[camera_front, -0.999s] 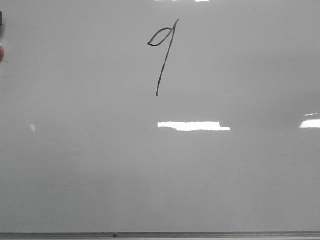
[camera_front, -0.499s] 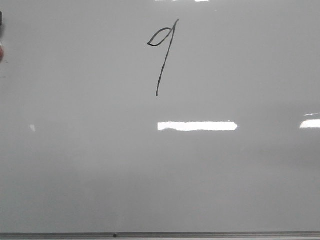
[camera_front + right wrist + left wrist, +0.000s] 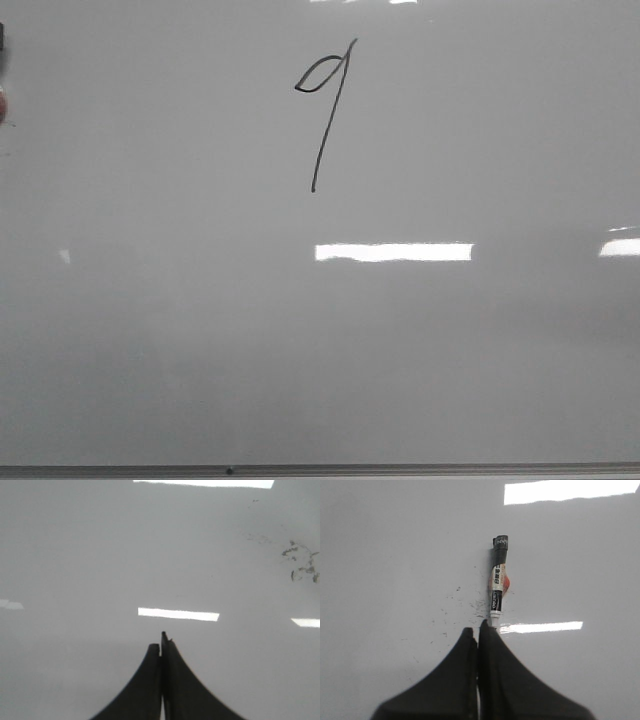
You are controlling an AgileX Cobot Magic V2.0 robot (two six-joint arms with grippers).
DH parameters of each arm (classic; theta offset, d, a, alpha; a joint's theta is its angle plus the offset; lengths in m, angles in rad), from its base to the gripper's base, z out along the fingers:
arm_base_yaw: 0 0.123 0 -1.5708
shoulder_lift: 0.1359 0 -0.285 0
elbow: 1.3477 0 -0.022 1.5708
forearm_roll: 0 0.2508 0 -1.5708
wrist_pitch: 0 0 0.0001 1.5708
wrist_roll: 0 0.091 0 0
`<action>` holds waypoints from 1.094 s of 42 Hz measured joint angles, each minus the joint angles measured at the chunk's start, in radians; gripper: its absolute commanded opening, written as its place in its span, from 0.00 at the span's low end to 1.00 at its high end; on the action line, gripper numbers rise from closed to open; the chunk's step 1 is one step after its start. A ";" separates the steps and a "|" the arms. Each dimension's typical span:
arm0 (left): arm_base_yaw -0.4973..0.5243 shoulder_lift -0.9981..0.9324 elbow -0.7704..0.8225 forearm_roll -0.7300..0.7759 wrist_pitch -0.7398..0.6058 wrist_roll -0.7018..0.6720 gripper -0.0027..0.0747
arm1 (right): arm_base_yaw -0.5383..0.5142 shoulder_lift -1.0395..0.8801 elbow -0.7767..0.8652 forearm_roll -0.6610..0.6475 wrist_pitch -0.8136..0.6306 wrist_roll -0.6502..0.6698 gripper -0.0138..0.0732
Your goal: Write number 9 on whiteboard
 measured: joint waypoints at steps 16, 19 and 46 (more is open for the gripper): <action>0.000 0.000 0.000 0.000 0.000 0.000 0.01 | 0.000 0.000 0.000 0.012 -0.002 0.013 0.08; 0.000 0.000 0.000 0.000 0.000 0.000 0.01 | 0.000 0.000 0.000 0.014 -0.002 0.023 0.08; 0.000 0.000 0.000 0.000 0.000 0.000 0.01 | 0.000 0.000 0.000 0.015 -0.024 0.033 0.08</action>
